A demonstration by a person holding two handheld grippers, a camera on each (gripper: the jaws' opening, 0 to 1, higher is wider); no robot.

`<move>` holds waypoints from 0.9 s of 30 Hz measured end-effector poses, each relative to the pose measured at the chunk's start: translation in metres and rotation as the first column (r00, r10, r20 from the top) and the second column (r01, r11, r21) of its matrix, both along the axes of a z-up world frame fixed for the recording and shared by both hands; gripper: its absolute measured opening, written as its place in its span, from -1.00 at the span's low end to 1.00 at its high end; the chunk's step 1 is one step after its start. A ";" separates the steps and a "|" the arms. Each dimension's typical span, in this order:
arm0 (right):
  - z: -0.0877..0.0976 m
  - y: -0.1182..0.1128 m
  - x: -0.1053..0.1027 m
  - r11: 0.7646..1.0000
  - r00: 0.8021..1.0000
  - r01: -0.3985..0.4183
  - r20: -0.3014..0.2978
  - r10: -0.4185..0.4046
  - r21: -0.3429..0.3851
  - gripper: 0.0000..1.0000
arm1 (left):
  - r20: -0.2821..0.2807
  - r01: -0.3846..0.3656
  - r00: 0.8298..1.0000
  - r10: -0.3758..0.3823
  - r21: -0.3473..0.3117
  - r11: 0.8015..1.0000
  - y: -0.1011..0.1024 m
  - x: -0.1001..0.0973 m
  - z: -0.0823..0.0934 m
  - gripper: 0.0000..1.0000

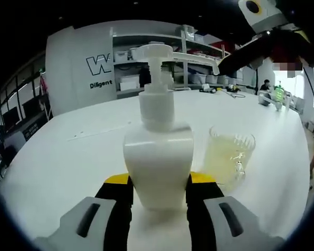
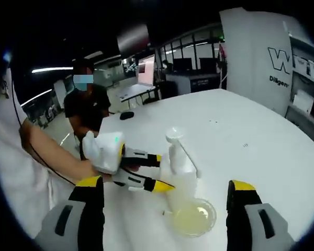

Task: Hold the bottle steady, press the pump all the way down and release, and repeat the specified number of times to dispense into the cup

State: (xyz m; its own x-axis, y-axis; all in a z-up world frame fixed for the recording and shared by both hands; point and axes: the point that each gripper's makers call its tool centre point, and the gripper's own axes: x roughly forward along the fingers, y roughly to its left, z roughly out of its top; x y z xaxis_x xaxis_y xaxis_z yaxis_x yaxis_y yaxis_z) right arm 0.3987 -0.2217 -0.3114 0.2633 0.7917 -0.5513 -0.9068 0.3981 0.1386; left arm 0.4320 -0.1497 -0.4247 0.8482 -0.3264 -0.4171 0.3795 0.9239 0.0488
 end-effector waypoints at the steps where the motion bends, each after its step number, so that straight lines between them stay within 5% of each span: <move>1: -0.002 0.000 -0.004 1.000 1.000 -0.021 -0.015 0.021 -0.013 0.93 | 0.000 -0.005 1.000 0.005 -0.001 1.000 0.001 0.000 0.000 -0.25; 7: -0.002 0.001 -0.004 1.000 1.000 -0.016 -0.022 0.016 -0.011 0.94 | 0.004 -0.034 0.999 0.034 -0.003 0.999 0.012 0.000 0.000 -0.25; 15: -0.002 0.002 -0.005 1.000 0.999 -0.021 0.028 0.020 0.014 1.00 | 0.002 -0.110 0.994 0.110 -0.006 0.994 0.050 -0.004 -0.001 -0.25; 20: -0.008 0.002 -0.009 1.000 1.000 -0.007 -0.016 0.007 0.014 1.00 | -0.001 -0.159 0.987 0.159 -0.004 0.987 0.074 -0.006 -0.002 -0.25; 21: -0.005 0.003 -0.008 0.999 1.000 -0.017 0.015 0.016 0.030 1.00 | -0.002 -0.165 0.986 0.165 -0.008 0.986 0.077 -0.006 -0.002 -0.25; 22: -0.008 0.003 -0.013 0.999 0.999 -0.022 -0.029 0.023 0.026 1.00 | -0.002 -0.173 0.985 0.173 -0.003 0.985 0.080 -0.006 -0.002 -0.25; 23: -0.005 0.003 -0.007 0.999 1.000 -0.006 0.011 0.006 0.031 1.00 | -0.004 -0.177 0.984 0.177 -0.006 0.984 0.083 -0.006 -0.002 -0.25; 25: -0.008 0.004 -0.014 0.999 0.999 -0.028 -0.023 0.029 0.018 1.00 | -0.003 -0.182 0.983 0.182 -0.002 0.983 0.085 -0.006 -0.002 -0.25; 26: -0.003 0.005 -0.007 0.999 1.000 -0.013 0.024 0.012 0.035 1.00 | -0.005 -0.191 0.982 0.191 -0.005 0.982 0.087 -0.007 -0.002 -0.25; 27: -0.006 0.005 -0.012 0.999 1.000 -0.026 -0.016 0.026 0.028 1.00 | -0.004 -0.194 0.981 0.194 -0.003 0.981 0.088 -0.007 -0.002 -0.25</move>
State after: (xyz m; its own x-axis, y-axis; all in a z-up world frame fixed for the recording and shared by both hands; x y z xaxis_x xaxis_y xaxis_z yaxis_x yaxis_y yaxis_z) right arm 0.3865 -0.2171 -0.3173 0.2338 0.8132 -0.5329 -0.9144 0.3702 0.1637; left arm 0.4254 -0.0614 -0.4266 0.8940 -0.1577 -0.4194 0.1937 0.9801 0.0443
